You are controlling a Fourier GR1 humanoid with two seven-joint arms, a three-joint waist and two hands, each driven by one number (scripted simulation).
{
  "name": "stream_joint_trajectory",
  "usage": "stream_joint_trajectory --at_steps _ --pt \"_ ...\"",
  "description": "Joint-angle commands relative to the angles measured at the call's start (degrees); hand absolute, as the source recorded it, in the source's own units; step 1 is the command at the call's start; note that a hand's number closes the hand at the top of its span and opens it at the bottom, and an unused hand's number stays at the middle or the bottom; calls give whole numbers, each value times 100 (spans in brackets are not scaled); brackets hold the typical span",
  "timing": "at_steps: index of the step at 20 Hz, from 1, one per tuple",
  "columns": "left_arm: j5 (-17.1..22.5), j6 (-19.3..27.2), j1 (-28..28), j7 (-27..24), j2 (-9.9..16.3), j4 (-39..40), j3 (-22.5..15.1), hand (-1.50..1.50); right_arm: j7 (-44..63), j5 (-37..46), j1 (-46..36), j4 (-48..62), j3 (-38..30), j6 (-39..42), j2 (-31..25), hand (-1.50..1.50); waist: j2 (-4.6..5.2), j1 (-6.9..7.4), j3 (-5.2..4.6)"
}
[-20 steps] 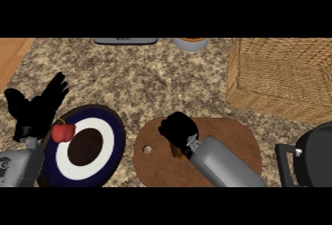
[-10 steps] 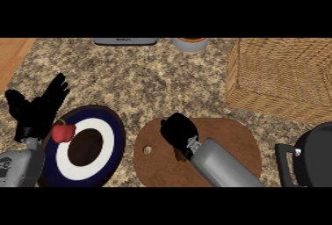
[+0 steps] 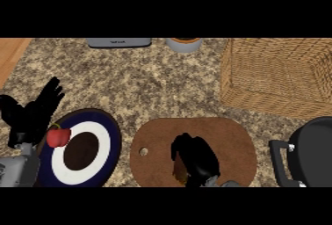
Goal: Pick the sweet potato from the cutting board and place it in the basket
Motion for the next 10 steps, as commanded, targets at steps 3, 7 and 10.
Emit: stream_joint_trajectory --at_steps 3,7,10 --pt "69 -129 -131 72 103 36 62 0 201 -956 1529 -1096 660 -1208 68 150 78 73 24" --pt "12 -6 -118 19 -61 126 14 0 -132 -1609 1857 -2190 1112 -1890 69 150 72 56 25" --pt "25 -75 -131 49 -18 67 10 0 -121 -1099 2130 -3231 1331 -2075 -4 150 54 52 15"
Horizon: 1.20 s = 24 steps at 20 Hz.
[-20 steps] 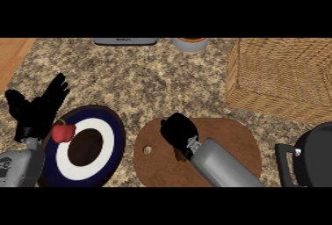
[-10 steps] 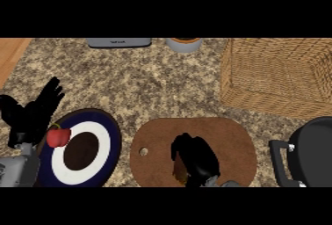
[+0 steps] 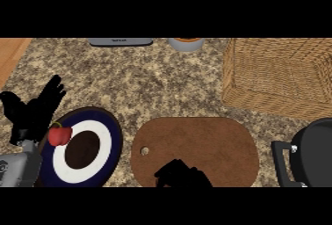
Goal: Pick the sweet potato from the cutting board and place it in the basket
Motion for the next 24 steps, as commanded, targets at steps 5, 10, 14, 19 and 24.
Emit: stream_joint_trajectory --at_steps 5,10,14,19,24 --pt "96 -183 57 -77 50 -13 66 0 858 699 416 -1961 425 -504 23 150 0 45 -10" --pt "60 -224 203 26 46 -213 -20 0 1677 976 -231 -2219 140 -210 17 150 -1 127 -10" --pt "-43 -114 100 -174 -25 51 17 0 1971 926 -829 -2795 -743 615 -31 150 37 91 -12" --pt "-164 31 -183 -105 -224 166 -110 0 3472 592 -2641 -2791 -1463 1074 23 150 55 163 -11" --pt "-43 -191 -258 -202 -36 426 105 0 3808 276 -3900 -2430 -2735 1594 26 150 49 140 -9"
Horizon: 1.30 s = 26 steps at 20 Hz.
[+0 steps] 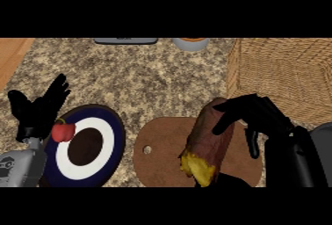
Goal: Pick the sweet potato from the cutting board and place it in the basket
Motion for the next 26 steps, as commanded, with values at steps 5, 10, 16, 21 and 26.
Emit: stream_joint_trajectory --at_steps 5,10,16,21,26 --pt "41 -81 195 110 -12 -336 -2 0 -58 -359 -1482 1140 -2020 492 -518 150 -2 22 8" --pt "40 -134 56 208 94 -314 72 0 -806 -823 -1831 2191 -3086 300 -1117 150 5 27 11" --pt "-131 -71 15 53 -63 -127 50 0 -1599 -873 -1289 2603 -3198 -159 -1251 150 -3 -14 8" --pt "36 -201 -107 388 16 -208 155 0 -2484 -1372 -1293 3397 -3855 -280 -1732 150 -1 -13 9" --pt "-308 20 164 -352 -333 106 -7 0 -3413 -1522 -888 4180 -3991 -996 -1541 150 6 -18 8"
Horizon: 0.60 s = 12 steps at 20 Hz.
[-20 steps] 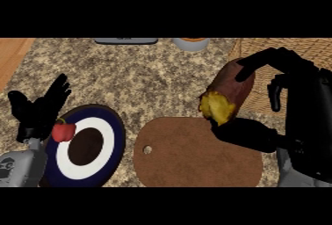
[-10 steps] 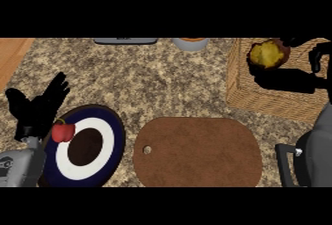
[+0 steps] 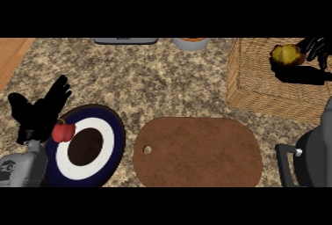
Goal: Pick the sweet potato from the cutting board and place it in the basket
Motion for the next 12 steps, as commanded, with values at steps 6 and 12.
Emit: stream_joint_trajectory --at_steps 6,12 --pt "126 -257 -42 41 179 47 172 0 -380 -30 -325 1601 -722 -1279 65 -150 13 42 -1" --pt "-130 77 -208 218 -127 -54 -2 0 -1374 -380 -429 2331 -576 -1290 -285 -150 -3 5 -1"
